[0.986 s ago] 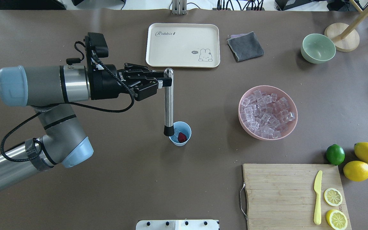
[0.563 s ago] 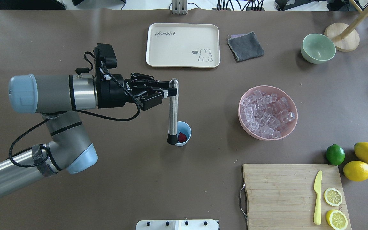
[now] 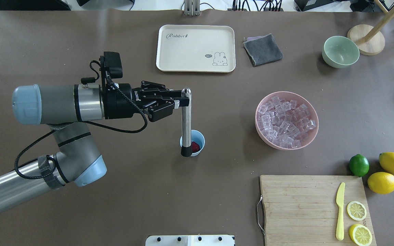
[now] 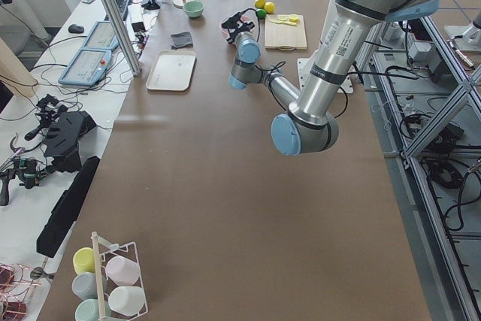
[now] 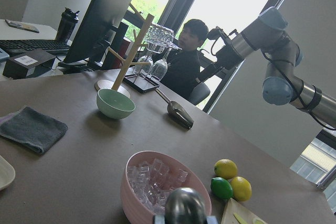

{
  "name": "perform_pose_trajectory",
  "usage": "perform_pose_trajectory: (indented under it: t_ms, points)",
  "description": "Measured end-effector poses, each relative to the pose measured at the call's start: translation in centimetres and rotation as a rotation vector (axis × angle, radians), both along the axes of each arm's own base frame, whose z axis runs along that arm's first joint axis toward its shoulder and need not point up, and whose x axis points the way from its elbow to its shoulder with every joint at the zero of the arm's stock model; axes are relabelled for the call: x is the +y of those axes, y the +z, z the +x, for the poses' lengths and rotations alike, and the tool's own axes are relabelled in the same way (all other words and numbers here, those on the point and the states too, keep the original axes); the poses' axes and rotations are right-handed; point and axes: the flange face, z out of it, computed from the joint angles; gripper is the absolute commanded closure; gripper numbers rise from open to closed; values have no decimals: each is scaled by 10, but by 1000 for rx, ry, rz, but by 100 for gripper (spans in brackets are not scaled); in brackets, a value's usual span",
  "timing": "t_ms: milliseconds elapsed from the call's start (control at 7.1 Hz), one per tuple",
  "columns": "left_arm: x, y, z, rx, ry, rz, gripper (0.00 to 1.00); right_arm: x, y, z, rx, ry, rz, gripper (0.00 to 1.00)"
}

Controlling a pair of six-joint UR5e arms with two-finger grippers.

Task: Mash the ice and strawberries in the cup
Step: 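Lower the pestle tip into the blue cup with the left gripper, then press the pestle down onto the ice and strawberry with the left gripper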

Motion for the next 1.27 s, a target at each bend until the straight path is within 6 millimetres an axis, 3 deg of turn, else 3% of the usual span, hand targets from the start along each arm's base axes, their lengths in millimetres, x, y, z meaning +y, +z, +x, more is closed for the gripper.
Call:
perform_pose_trajectory:
  t_ms: [704,1268]
  points:
    - [-10,16,0,26,-122,61,100,0,-3,0,2,3,8,0]
    - [-13,17,2,22,-148,68,100,-1,0,0,5,2,3,0]
